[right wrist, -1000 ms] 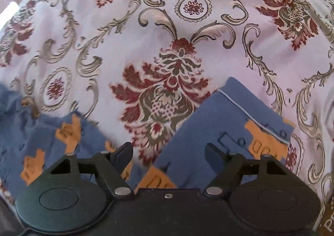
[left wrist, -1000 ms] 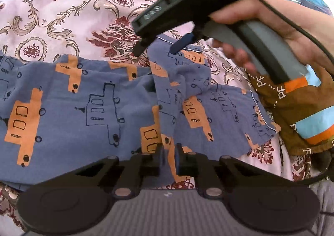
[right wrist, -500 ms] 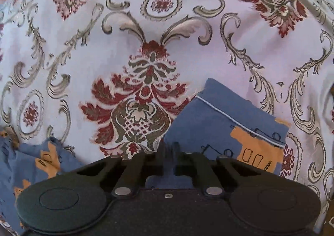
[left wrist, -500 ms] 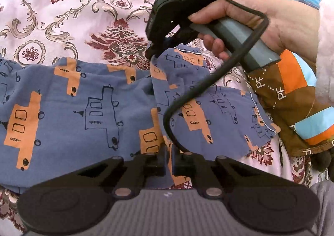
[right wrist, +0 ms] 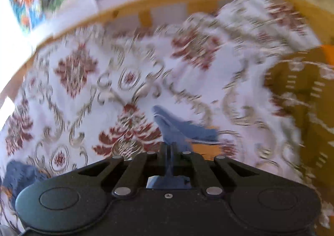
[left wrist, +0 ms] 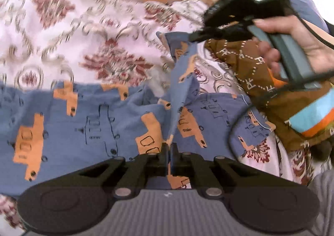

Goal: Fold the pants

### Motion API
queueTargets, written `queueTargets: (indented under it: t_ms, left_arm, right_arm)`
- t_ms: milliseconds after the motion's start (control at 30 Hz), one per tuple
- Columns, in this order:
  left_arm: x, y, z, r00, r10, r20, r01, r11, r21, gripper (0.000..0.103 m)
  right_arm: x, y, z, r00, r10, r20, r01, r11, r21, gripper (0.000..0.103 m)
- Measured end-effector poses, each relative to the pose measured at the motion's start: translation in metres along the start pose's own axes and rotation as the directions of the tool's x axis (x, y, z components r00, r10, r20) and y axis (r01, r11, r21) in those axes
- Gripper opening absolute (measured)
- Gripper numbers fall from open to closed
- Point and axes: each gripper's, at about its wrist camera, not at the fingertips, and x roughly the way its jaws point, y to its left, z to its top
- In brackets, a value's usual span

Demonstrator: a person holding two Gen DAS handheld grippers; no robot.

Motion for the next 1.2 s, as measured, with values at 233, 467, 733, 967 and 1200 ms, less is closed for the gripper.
queueTargets:
  t_ms: [233, 467, 733, 967, 1200]
  left_arm:
    - [0.002, -0.036, -0.012, 0.999, 0.047, -0.009, -0.043, 0.964, 0.263, 0.001]
    - [0.019, -0.047, -0.024, 0.99, 0.086, -0.109, -0.042, 0.933, 0.357, 0.001]
    - [0.028, -0.05, -0.03, 0.98, 0.111, -0.166, -0.036, 0.917, 0.398, 0.001]
    - [0.031, -0.052, -0.032, 0.975, 0.119, -0.186, -0.032, 0.909, 0.415, 0.001]
    - [0.03, -0.052, -0.032, 0.975, 0.121, -0.185, -0.033, 0.907, 0.419, 0.001]
  right_arm:
    - [-0.067, -0.049, -0.081, 0.979, -0.098, 0.179, 0.068, 0.984, 0.165, 0.001]
    - [-0.072, -0.075, -0.157, 0.967, -0.183, 0.179, 0.122, 0.944, 0.307, 0.001]
    - [-0.073, -0.084, -0.187, 0.964, -0.212, 0.158, 0.144, 0.923, 0.358, 0.0]
    - [-0.072, -0.084, -0.195, 0.961, -0.225, 0.162, 0.151, 0.916, 0.372, 0.0]
    - [-0.079, -0.082, -0.202, 0.956, -0.245, 0.161, 0.167, 0.906, 0.389, 0.0]
